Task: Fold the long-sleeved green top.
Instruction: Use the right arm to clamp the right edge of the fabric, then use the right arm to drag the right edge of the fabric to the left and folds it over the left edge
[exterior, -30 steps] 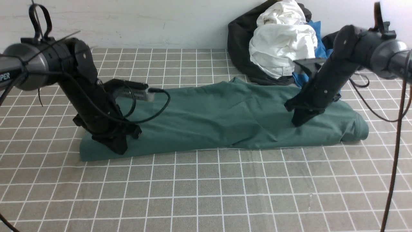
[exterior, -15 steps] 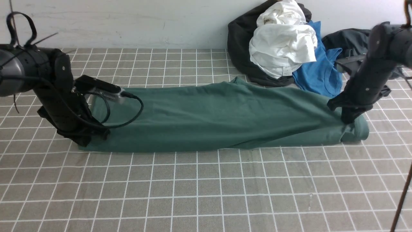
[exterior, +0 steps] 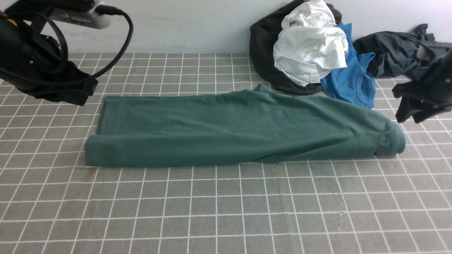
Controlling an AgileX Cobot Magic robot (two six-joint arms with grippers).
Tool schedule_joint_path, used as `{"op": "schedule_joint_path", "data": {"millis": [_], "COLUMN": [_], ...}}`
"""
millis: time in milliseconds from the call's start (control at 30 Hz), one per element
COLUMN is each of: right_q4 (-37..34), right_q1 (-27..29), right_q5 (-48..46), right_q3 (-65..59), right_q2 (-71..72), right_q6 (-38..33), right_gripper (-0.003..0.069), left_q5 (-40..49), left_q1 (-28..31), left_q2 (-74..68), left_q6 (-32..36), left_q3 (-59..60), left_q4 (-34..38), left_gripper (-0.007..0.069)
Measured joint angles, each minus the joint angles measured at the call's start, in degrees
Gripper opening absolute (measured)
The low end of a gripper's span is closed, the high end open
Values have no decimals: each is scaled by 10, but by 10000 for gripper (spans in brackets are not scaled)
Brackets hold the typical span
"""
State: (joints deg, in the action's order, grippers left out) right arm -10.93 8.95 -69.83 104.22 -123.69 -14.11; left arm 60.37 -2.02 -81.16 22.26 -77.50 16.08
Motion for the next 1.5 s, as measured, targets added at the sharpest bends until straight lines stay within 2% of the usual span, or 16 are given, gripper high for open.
{"op": "schedule_joint_path", "data": {"millis": [133, 233, 400, 600, 667, 800, 833, 900, 933, 1033, 1267, 1300, 1333, 1367, 1400, 1500], "right_q4": [-2, -3, 4, 11, 21, 88, 165, 210, 264, 304, 181, 138, 133, 95, 87, 52], "right_q1": [3, -7, -40, -60, -62, -67, -69, -69, -69, -65, -150, -194, -194, -248, -254, -357], "right_q5": [33, 45, 54, 69, 66, 33, 9, 1, -3, -12, -20, -17, -17, -8, -3, 54], "right_q3": [-40, -46, -46, -40, -28, 5, 27, 39, 56, 88, 149, 151, 151, 152, 152, 153], "right_q2": [-8, -24, -50, -50, -48, -24, -5, 5, 20, 52, 99, 98, 98, 84, 82, 24], "right_q6": [54, 85, 103, 106, 102, 97, 95, 93, 93, 93, 88, 88, 88, 86, 86, 86], "right_gripper": [507, 510, 394, 92, 28, 13, 13, 13, 13, 13, 12, 12, 12, 12, 12, 12], "left_q5": [-2, -17, -43, -51, -51, -50, -47, -44, -36, -20, -23, -23, -24, -24, -24, -24], "left_q1": [0, 0, 0, 0, 0, 0, 0, 0, 0, 0, 0, 0, 0, 0, 0, 0], "left_q2": [50, 79, 101, 109, 115, 130, 141, 148, 158, 175, 182, 181, 181, 180, 180, 180], "left_q6": [25, 31, 35, 37, 37, 37, 37, 37, 37, 37, 37, 36, 36, 35, 35, 32], "left_q3": [46, 97, 163, 191, 192, 192, 193, 193, 193, 193, 193, 193, 193, 193, 193, 193], "left_q4": [26, 32, 29, 28, 28, 28, 28, 28, 28, 29, 30, 31, 31, 31, 31, 31], "left_gripper": [2, 2, 2, 2, 2, 2, 2, 2, 2, 2, 2, 2, 2, 2, 2, 2]}}
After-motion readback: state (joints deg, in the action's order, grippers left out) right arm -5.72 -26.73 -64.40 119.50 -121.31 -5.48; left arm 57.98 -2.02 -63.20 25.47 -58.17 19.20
